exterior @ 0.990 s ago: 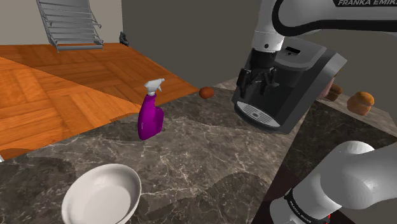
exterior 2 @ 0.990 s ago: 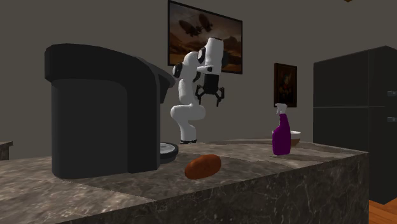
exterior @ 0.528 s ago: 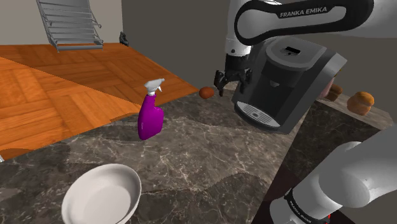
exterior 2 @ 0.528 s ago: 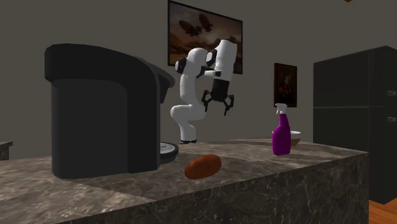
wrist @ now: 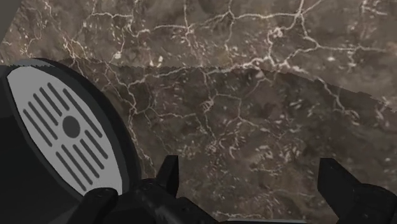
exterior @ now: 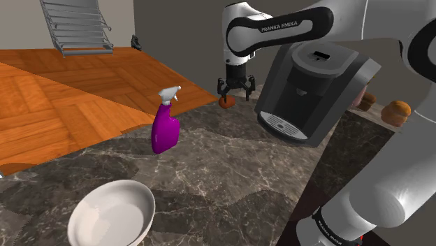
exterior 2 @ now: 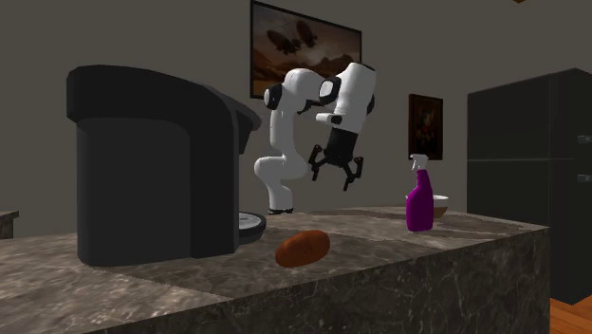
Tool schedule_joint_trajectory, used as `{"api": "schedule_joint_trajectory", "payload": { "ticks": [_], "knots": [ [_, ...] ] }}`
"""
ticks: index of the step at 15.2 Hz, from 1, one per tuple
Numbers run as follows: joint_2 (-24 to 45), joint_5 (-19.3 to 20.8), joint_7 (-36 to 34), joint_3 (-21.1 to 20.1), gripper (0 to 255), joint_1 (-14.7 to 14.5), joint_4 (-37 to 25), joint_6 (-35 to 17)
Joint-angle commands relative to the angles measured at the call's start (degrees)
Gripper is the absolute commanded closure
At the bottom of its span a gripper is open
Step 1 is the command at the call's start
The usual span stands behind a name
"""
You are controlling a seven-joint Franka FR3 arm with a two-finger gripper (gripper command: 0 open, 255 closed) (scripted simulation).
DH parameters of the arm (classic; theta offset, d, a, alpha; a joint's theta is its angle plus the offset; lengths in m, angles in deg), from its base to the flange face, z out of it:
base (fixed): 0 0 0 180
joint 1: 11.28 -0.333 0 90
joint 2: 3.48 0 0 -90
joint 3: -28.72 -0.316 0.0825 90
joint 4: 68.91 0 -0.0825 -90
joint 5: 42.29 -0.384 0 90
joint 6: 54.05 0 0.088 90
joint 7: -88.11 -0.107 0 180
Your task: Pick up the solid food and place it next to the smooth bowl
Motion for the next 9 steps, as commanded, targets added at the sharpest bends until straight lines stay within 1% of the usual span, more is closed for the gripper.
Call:
{"api": "schedule_joint_trajectory", "payload": {
  "ticks": [1,5,9],
  "knots": [
    [4.92,1.99,-3.01,0.40,0,-0.07,-4.85,0.81],
    [14.86,5.30,-8.07,1.85,0,-0.92,-15.51,3.18],
    [25.31,7.78,-11.72,3.96,0,-1.99,-28.37,6.93]
  ]
}}
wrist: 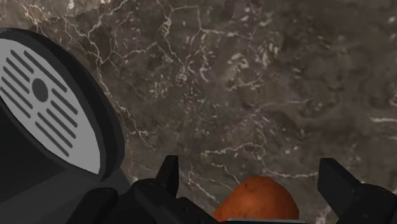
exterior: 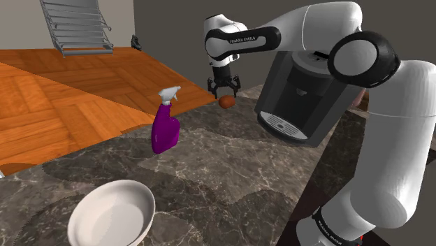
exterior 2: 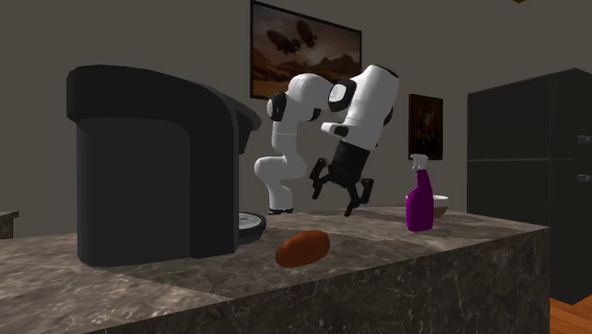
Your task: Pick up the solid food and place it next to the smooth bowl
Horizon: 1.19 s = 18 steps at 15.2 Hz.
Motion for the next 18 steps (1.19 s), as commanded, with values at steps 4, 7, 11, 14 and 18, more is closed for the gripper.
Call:
{"api": "schedule_joint_trajectory", "payload": {
  "ticks": [4,7,11,14,18],
  "knots": [
    [15.02,2.29,-2.90,3.17,0,-1.30,-20.55,6.77],
    [18.54,2.59,-3.24,3.95,0,-1.36,-25.09,7.96],
    [17.10,2.72,-3.93,3.93,0,-0.51,-19.87,4.21],
    [16.46,2.84,-4.31,3.96,0,-0.01,-16.98,1.97],
    [16.46,2.84,-4.30,3.96,0,-0.01,-16.98,1.97]
  ]
}}
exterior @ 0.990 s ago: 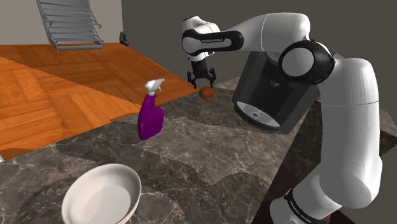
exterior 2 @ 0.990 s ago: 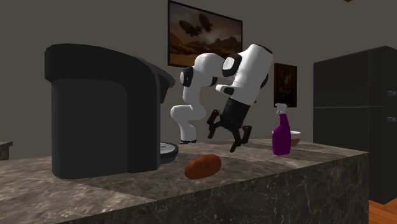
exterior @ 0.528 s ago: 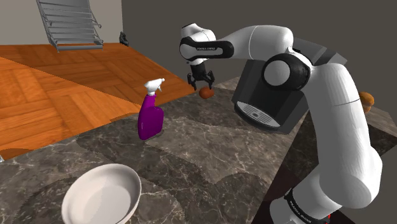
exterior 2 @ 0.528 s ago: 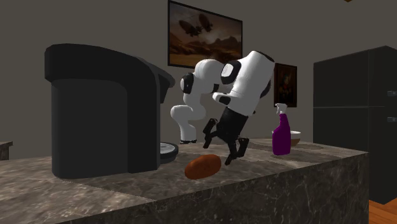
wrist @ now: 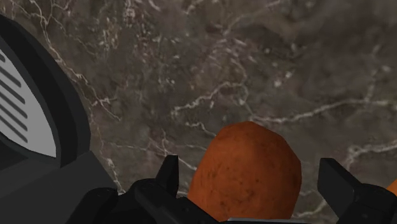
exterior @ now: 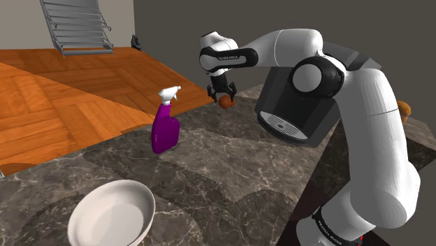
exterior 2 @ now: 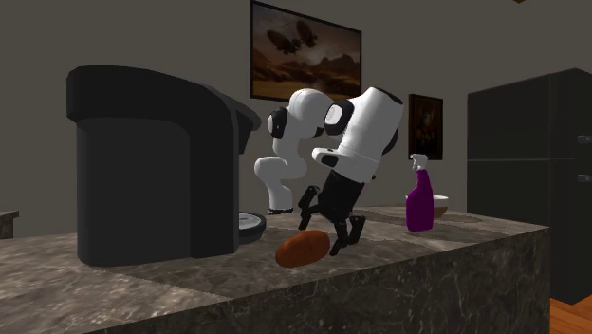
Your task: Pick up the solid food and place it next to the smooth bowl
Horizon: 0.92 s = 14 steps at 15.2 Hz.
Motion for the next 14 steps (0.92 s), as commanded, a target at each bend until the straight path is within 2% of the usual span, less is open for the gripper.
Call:
{"api": "schedule_joint_trajectory", "payload": {
  "ticks": [1,3,4,14],
  "knots": [
    [0.00,0.00,0.00,0.00,0,0.01,0.02,-0.04],
    [0.00,0.00,0.00,0.00,0,0.01,0.02,-0.03],
    [0.00,0.00,0.00,0.00,255,0.01,0.02,-0.03],
    [-0.21,-0.03,0.19,0.00,255,-0.02,-0.37,0.54]
  ]
}}
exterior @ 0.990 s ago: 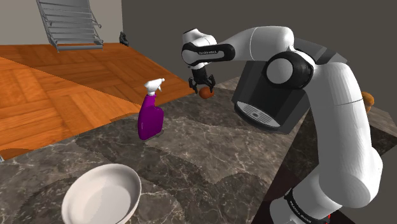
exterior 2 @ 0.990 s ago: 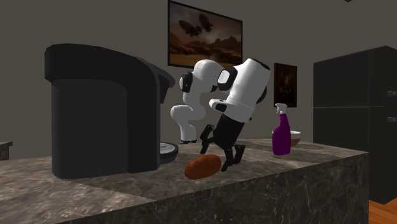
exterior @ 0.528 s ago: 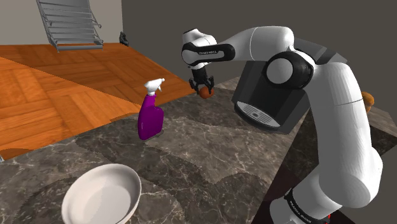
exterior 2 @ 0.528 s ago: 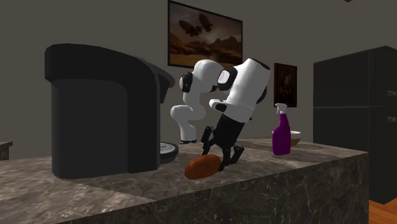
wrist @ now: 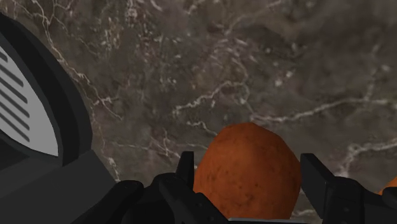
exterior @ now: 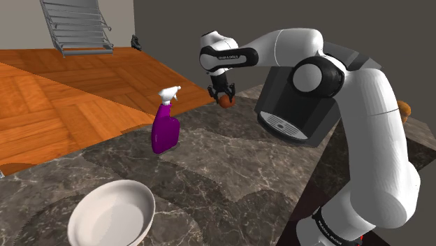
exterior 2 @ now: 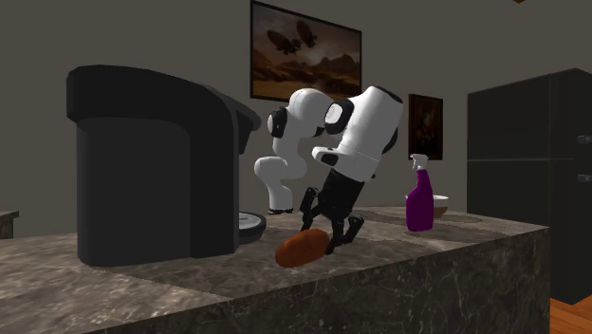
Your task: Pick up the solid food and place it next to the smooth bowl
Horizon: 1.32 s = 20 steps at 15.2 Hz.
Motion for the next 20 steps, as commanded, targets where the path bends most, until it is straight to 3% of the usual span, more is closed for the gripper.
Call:
{"api": "schedule_joint_trajectory", "payload": {
  "ticks": [1,20],
  "knots": [
    [-0.32,-0.04,0.28,0.00,255,-0.04,-0.59,0.86],
    [-0.56,-0.08,4.78,0.43,255,-1.24,-14.59,14.34]
  ]
}}
